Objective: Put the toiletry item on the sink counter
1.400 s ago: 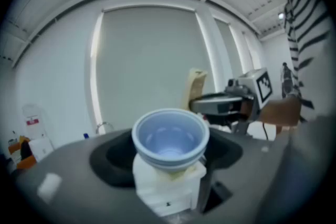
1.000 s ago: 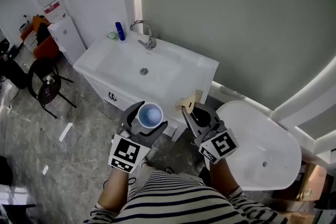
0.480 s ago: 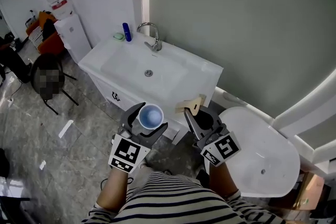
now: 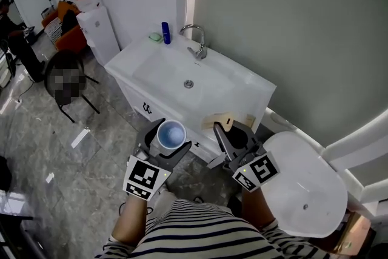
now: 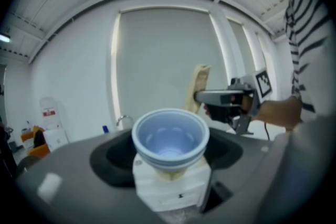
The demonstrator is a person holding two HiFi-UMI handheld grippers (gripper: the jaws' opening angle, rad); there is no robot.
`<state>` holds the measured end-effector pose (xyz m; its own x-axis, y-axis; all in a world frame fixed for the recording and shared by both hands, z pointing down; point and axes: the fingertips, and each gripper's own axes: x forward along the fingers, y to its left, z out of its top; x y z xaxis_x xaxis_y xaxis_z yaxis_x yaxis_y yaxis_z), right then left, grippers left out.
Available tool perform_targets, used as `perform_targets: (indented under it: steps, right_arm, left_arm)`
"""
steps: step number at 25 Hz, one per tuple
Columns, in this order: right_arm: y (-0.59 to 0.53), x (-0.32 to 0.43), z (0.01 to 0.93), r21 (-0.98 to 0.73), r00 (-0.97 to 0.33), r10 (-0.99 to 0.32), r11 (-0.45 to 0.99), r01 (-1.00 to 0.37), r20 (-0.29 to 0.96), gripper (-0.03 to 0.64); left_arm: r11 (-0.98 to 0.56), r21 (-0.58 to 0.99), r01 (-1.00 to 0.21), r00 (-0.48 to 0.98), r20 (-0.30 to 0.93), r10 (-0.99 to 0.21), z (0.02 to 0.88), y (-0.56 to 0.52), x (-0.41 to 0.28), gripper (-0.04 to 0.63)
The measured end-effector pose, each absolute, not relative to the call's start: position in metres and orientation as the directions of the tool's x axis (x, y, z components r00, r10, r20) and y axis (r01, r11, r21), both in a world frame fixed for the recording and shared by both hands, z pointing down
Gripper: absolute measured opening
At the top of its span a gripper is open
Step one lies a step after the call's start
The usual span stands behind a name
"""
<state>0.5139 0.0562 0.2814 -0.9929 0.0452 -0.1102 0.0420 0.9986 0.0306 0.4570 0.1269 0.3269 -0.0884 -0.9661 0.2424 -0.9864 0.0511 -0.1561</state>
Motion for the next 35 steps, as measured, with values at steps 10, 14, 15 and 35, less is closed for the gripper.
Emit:
perform_targets:
  steps: [10, 14, 15, 35]
  right_arm:
    - [0.071, 0.37, 0.264, 0.059, -0.99, 0.064, 0.997, 0.057, -0.125, 0.02]
    - [0.08, 0.319, 0.256, 0.084, -0.987, 0.065, 0.995, 0.053, -0.144, 0.02]
    - [0.083, 0.308, 0.254, 0.089, -0.987, 0.063, 0.995, 0.05, -0.147, 0.02]
    - [0.038, 0.149, 0.24, 0.087, -0.982, 0.019, 0.996, 0.003, -0.19, 0.02]
  left_arm:
    - [0.116, -0.148, -0.982, -0.147, 0.217, -0.965, 0.323, 0.16, 0.31, 0.376]
    - [0.139, -0.156, -0.978, -0.168, 0.194, -0.967, 0.32, 0.178, 0.255, 0.376]
    - [0.143, -0.159, -0.977, -0.173, 0.189, -0.967, 0.319, 0.183, 0.243, 0.376]
    - [0.082, -0.187, -0.979, -0.116, 0.18, -0.977, 0.32, 0.147, 0.077, 0.374]
